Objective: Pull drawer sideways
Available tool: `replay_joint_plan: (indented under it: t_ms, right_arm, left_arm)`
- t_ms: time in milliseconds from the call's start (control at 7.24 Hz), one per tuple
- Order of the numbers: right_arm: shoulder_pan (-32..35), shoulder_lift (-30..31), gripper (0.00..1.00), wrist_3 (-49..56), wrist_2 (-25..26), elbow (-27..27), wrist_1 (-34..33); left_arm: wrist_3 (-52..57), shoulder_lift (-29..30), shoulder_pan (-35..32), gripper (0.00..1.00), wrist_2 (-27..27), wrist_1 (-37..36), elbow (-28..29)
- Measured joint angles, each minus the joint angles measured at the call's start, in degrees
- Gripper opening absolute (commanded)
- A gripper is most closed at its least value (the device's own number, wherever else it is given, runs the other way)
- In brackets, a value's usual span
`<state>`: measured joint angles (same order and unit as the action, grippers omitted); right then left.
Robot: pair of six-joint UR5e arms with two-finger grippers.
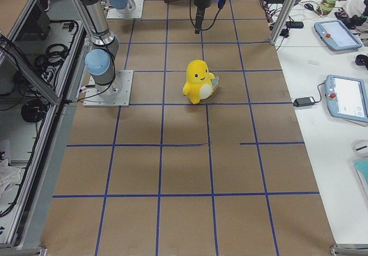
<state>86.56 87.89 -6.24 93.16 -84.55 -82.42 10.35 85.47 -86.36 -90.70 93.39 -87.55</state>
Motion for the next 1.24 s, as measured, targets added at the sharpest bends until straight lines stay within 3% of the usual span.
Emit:
replay_joint_plan:
  t_ms: [415, 829, 1244]
  right_arm:
    - [0.0, 0.0, 1.0, 0.0, 0.0, 0.0, 0.0]
    - [0.0, 0.0, 1.0, 0.0, 0.0, 0.0, 0.0]
    - [0.0, 0.0, 1.0, 0.0, 0.0, 0.0, 0.0]
  left_arm:
    - [-2.3, 0.7, -0.3, 1.0, -3.9, -0.1, -0.7]
    - [-14.5, 3.7, -4.1, 1.0, -7.9, -1.1, -5.1]
    - [-28.0, 7.7, -9.7, 1.0, -18.1, -1.9, -12.2]
